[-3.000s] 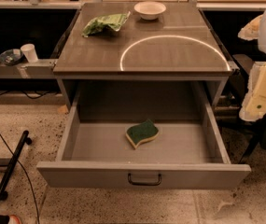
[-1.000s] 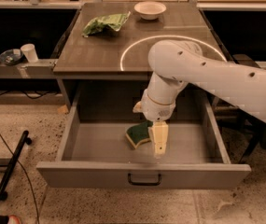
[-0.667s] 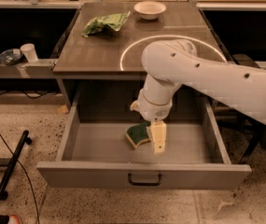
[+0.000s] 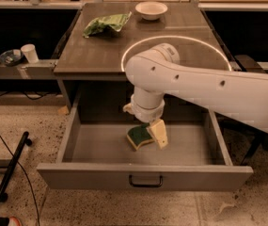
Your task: Pick sponge from top drawer and place on counter
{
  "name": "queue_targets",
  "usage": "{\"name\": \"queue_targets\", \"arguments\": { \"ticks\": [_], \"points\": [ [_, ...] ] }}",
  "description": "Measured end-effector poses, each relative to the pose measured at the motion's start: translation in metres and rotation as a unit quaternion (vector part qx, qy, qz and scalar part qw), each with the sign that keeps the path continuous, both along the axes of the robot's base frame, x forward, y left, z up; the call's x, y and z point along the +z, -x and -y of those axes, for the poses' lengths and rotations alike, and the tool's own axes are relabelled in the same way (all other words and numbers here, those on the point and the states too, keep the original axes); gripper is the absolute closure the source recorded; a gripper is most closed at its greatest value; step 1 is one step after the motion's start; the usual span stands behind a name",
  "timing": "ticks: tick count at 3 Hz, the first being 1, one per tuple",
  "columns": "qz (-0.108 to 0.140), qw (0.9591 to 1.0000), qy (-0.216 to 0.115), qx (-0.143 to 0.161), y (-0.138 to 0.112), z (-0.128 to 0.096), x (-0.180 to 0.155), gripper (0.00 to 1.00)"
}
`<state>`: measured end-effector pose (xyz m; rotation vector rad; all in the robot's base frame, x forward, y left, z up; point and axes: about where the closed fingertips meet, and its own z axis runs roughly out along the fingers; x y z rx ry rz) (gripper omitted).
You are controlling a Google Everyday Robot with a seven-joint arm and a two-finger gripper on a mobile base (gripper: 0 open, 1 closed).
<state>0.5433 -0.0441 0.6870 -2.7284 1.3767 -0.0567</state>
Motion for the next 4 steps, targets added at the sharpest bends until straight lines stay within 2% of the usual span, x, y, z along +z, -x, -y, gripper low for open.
{"name": "queue_targets", "arguments": {
  "ticks": [2,3,4],
  "points": [
    [-0.040,0.9964,0.000,0.075,-0.024,-0.003,-0.044,0.00],
    [-0.048,0.9955,0.002,0.082,-0.034,-0.012,-0.064,0.03],
    [-0.060,0.9971,-0.014,0.044,-0.044,-0.016,-0.078,0.29]
  ]
}}
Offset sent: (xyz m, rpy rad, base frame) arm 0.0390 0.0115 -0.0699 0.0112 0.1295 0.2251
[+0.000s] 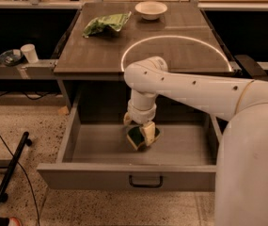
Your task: Pick sponge from top drawer and place on counter
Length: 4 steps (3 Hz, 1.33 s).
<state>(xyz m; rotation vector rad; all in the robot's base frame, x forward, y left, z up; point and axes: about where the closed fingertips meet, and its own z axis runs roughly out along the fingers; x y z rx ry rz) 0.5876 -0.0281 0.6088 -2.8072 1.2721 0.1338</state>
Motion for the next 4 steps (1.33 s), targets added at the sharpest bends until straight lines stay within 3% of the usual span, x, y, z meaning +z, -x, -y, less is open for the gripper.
{"name": "queue_targets", "arguments": {
  "ticks": [1,2,3,4],
  "points": [
    [-0.012,0.9985,-0.026,-0.046,-0.002,0.003,-0.009,0.53],
    [0.014,0.9956,-0.047,-0.080,0.007,0.003,0.014,0.83],
    [0.037,0.9923,-0.054,-0.105,0.032,0.008,0.056,1.00],
    [0.067,0.9895,-0.029,-0.125,0.049,0.006,0.123,0.90]
  ]
}}
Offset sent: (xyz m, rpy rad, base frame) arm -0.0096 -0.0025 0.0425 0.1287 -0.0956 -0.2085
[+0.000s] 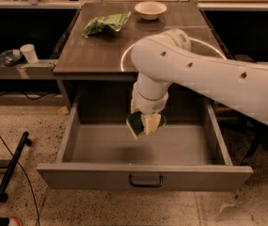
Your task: Pick sponge from top drawer and place on counter
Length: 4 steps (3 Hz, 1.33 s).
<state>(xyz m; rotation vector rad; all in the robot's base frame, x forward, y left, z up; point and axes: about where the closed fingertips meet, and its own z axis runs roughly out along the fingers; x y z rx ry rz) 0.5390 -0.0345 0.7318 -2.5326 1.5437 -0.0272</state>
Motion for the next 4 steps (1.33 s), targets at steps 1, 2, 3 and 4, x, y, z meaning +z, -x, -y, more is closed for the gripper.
{"name": "queue_targets", "arguments": {
  "ticks": [1,2,3,4],
  "points": [
    [-0.014,0.9993,0.027,-0.020,-0.001,0.011,0.050,0.99],
    [-0.045,0.9968,0.029,-0.060,-0.024,0.035,0.084,0.98],
    [-0.073,0.9927,0.016,-0.095,-0.054,0.043,0.103,0.97],
    [-0.046,0.9880,-0.030,-0.144,-0.098,0.038,0.142,1.00]
  ]
}}
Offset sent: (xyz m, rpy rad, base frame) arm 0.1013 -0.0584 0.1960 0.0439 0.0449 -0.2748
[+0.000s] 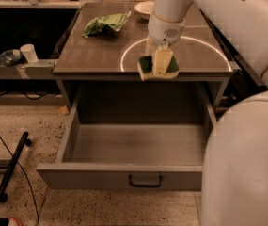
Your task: Pick sponge from top drawer and place on counter
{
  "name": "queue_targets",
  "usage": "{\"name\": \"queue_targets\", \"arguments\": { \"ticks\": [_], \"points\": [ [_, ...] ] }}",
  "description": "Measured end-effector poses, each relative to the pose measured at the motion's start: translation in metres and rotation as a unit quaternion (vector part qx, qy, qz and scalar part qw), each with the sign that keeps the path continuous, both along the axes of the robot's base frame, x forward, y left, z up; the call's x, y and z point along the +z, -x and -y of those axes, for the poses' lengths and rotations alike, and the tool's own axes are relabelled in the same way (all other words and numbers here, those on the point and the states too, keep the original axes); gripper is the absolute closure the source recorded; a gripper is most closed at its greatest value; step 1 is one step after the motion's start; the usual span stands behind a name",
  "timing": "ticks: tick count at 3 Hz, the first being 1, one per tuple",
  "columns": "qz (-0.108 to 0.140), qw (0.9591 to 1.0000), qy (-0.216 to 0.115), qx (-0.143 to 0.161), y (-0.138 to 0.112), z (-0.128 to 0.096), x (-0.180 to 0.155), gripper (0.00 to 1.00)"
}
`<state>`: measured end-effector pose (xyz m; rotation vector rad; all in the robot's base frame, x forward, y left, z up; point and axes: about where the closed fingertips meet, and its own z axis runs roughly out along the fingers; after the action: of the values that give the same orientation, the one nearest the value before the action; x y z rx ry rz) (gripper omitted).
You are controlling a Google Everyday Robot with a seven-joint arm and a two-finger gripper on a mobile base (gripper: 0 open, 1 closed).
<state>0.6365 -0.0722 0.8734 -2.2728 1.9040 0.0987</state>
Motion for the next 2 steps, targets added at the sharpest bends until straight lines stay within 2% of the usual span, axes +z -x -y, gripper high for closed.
{"name": "queue_targets", "arguments": {
  "ticks": [1,2],
  "points": [
    [0.059,0.9953,-0.055,-0.054,-0.038,-0.009,0.042,1.00],
    [0.102,0.9811,-0.123,-0.109,-0.075,-0.019,0.066,1.00]
  ]
}}
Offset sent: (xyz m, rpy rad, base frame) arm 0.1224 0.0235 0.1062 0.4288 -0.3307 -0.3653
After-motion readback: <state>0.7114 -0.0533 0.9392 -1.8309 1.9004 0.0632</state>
